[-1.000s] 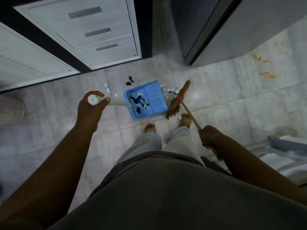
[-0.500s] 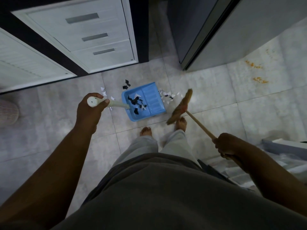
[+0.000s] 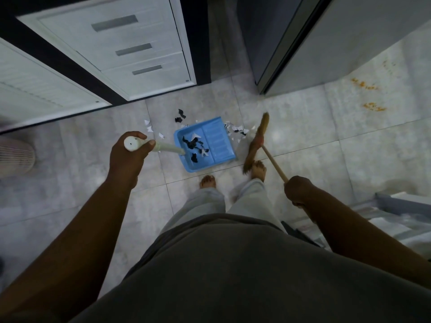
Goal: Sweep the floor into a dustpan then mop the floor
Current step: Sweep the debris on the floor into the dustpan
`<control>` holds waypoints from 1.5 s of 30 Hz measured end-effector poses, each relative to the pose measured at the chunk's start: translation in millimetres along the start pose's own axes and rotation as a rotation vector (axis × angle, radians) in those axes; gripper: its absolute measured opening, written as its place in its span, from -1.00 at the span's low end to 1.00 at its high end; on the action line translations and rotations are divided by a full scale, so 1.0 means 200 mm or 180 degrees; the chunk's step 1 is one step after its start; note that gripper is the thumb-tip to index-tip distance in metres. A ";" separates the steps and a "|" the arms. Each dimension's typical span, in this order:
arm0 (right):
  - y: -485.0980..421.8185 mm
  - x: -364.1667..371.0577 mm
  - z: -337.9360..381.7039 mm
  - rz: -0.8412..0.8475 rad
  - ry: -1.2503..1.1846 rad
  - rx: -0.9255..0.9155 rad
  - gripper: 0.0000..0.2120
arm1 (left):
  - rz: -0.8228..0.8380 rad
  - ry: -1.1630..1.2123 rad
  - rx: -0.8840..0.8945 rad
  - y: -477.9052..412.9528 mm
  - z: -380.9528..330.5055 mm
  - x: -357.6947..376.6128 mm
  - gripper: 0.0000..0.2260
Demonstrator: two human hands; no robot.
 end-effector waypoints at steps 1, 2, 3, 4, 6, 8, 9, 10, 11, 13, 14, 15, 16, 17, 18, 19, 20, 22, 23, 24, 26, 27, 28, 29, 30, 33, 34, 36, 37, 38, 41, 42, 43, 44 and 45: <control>0.00 0.00 -0.01 -0.0005 0.0045 -0.0012 -0.77 | -0.0004 -0.0010 -0.0019 0.00 0.00 0.00 -0.82; 0.00 0.01 -0.01 -0.0006 0.0107 -0.0033 -0.78 | -0.0001 -0.0024 -0.0036 0.01 0.01 0.01 -0.82; -0.01 0.01 -0.02 -0.0005 0.0138 -0.0062 -0.79 | 0.0001 -0.0044 -0.0041 0.01 0.01 0.02 -0.82; -0.01 0.02 -0.02 0.0007 0.0136 -0.0105 -0.81 | -0.0006 -0.0074 -0.0031 0.02 0.01 0.02 -0.82; -0.01 0.03 -0.02 -0.0001 0.0146 -0.0156 -0.82 | 0.0002 -0.0117 0.0031 0.02 -0.01 0.02 -0.83; -0.01 0.03 -0.03 -0.0072 0.0123 -0.0126 -0.78 | 0.0035 -0.0125 0.0074 0.03 -0.02 0.03 -0.84; -0.01 0.03 -0.04 -0.0097 0.0098 -0.0107 -0.77 | 0.0032 -0.0139 0.0076 0.03 -0.02 0.03 -0.84; -0.01 0.04 -0.04 -0.0107 0.0079 -0.0091 -0.78 | 0.0019 -0.0152 0.0064 0.03 -0.02 0.03 -0.84; -0.01 0.04 -0.04 -0.0122 0.0051 -0.0080 -0.78 | 0.0000 -0.0155 0.0041 0.03 -0.02 0.03 -0.84; -0.02 0.04 -0.05 -0.0132 0.0016 -0.0081 -0.78 | -0.0011 -0.0156 -0.0001 0.03 -0.01 0.03 -0.83; -0.02 0.03 -0.05 -0.0136 -0.0019 -0.0083 -0.77 | -0.0010 -0.0163 -0.0016 0.03 -0.01 0.03 -0.83; -0.02 0.03 -0.05 -0.0129 -0.0060 -0.0079 -0.77 | -0.0007 -0.0174 -0.0017 0.03 -0.02 0.04 -0.82; -0.01 0.03 -0.05 -0.0120 -0.0085 -0.0080 -0.76 | 0.0004 -0.0185 -0.0004 0.03 -0.02 0.04 -0.83; -0.01 0.03 -0.05 -0.0117 -0.0080 -0.0092 -0.77 | 0.0020 -0.0196 0.0014 0.03 -0.03 0.05 -0.83; 0.00 0.03 -0.05 -0.0111 -0.0070 -0.0097 -0.77 | 0.0032 -0.0206 0.0025 0.03 -0.03 0.05 -0.83; 0.01 0.02 -0.04 -0.0129 -0.0097 -0.0100 -0.77 | 0.0038 -0.0214 0.0025 0.03 -0.03 0.06 -0.83; 0.02 0.02 -0.04 -0.0133 -0.0148 -0.0093 -0.77 | 0.0043 -0.0212 0.0024 0.03 -0.03 0.06 -0.83; 0.04 0.00 -0.03 -0.0108 -0.0186 -0.0102 -0.78 | 0.0049 -0.0213 0.0033 0.02 -0.03 0.07 -0.84; 0.05 -0.01 -0.02 -0.0093 -0.0182 -0.0122 -0.78 | 0.0046 -0.0233 0.0038 0.02 -0.04 0.06 -0.84; 0.06 -0.02 -0.02 -0.0093 -0.0235 -0.0131 -0.76 | 0.0048 -0.0260 0.0045 0.02 -0.04 0.06 -0.83; 0.08 -0.05 -0.04 -0.0132 -0.0453 -0.0104 -0.72 | 0.0082 -0.0283 0.0077 0.02 -0.04 0.07 -0.82; 0.09 -0.06 -0.05 -0.0157 -0.0554 -0.0080 -0.71 | 0.0111 -0.0278 0.0088 0.01 -0.04 0.07 -0.82; 0.10 -0.07 -0.06 -0.0172 -0.0656 -0.0062 -0.70 | 0.0136 -0.0277 0.0095 0.01 -0.04 0.07 -0.81; 0.11 -0.07 -0.07 -0.0179 -0.0729 -0.0062 -0.69 | 0.0155 -0.0283 0.0095 0.01 -0.04 0.07 -0.80; 0.12 -0.08 -0.09 -0.0186 -0.0802 -0.0058 -0.69 | 0.0170 -0.0291 0.0084 0.00 -0.04 0.07 -0.80; 0.14 -0.10 -0.15 -0.0196 -0.1054 -0.0010 -0.69 | 0.0210 -0.0359 0.0020 -0.02 -0.02 0.07 -0.78; 0.15 -0.10 -0.18 -0.0178 -0.1157 0.0021 -0.69 | 0.0220 -0.0376 0.0019 -0.02 -0.02 0.07 -0.79; 0.16 -0.11 -0.25 -0.0102 -0.1430 0.0101 -0.69 | 0.0213 -0.0360 0.0022 -0.02 -0.01 0.08 -0.82; 0.17 -0.11 -0.28 -0.0049 -0.1596 0.0159 -0.69 | 0.0197 -0.0357 0.0011 -0.02 0.00 0.08 -0.83; 0.17 -0.12 -0.33 -0.0004 -0.1754 0.0228 -0.70 | 0.0175 -0.0366 -0.0003 -0.01 0.00 0.08 -0.84; 0.16 -0.14 -0.44 0.0072 -0.2088 0.0396 -0.71 | 0.0101 -0.0395 -0.0047 0.01 0.02 0.10 -0.83; 0.15 -0.16 -0.46 0.0096 -0.2212 0.0411 -0.72 | 0.0062 -0.0374 -0.0066 0.02 0.03 0.10 -0.83; 0.13 -0.17 -0.48 0.0129 -0.2373 0.0415 -0.72 | 0.0016 -0.0327 -0.0092 0.04 0.03 0.11 -0.84; 0.10 -0.19 -0.49 0.0184 -0.2576 0.0408 -0.73 | -0.0023 -0.0269 -0.0114 0.06 0.04 0.11 -0.84; 0.07 -0.19 -0.50 0.0279 -0.2832 0.0399 -0.75 | -0.0037 -0.0224 -0.0117 0.09 0.04 0.12 -0.83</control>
Point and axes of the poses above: each hand's wrist, its own y-axis away from the middle knuckle, its own x-axis out of the palm, z = x × y, the point moved 10 cm from there along -y, towards the middle knuckle, and after that the axes turned 1 degree about -z, right-handed, at the moved point
